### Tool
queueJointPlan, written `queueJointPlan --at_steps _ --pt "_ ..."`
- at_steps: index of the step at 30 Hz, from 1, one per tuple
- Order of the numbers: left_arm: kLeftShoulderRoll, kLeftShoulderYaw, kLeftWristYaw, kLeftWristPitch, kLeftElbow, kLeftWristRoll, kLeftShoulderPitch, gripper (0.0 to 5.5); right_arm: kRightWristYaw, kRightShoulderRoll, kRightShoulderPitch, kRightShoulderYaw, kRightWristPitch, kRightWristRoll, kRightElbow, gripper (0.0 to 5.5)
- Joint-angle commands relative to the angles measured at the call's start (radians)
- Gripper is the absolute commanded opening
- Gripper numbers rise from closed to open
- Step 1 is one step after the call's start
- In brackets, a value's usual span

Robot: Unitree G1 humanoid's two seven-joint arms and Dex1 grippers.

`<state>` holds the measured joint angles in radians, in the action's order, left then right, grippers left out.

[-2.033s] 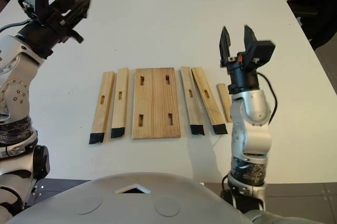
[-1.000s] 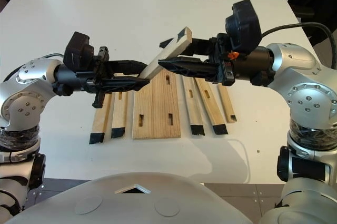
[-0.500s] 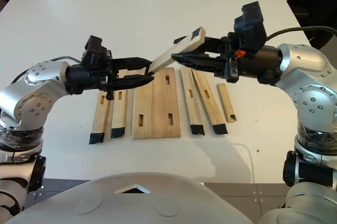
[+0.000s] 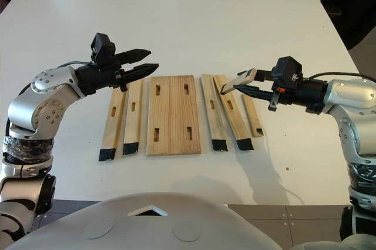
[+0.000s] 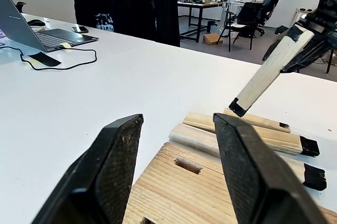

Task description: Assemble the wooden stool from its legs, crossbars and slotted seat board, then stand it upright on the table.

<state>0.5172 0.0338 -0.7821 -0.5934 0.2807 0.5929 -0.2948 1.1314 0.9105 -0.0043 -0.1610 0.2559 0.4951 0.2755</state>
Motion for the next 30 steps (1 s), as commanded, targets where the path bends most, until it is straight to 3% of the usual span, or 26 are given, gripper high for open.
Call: queueJointPlan --at_steps 1,18,30 --pt "-0.007 0.006 0.023 0.001 0.041 -0.015 0.031 2.47 0.035 -0.005 0.017 0.044 -0.134 -0.092 -0.016 1.28" --pt "-0.024 0.005 0.074 -0.002 0.128 -0.032 0.133 2.47 0.16 0.057 -0.03 0.044 -0.314 -0.16 -0.138 1.28" --pt "-0.016 0.02 0.068 -0.007 0.115 -0.039 0.114 2.47 0.206 0.072 0.097 0.051 -0.369 -0.196 -0.165 1.28"
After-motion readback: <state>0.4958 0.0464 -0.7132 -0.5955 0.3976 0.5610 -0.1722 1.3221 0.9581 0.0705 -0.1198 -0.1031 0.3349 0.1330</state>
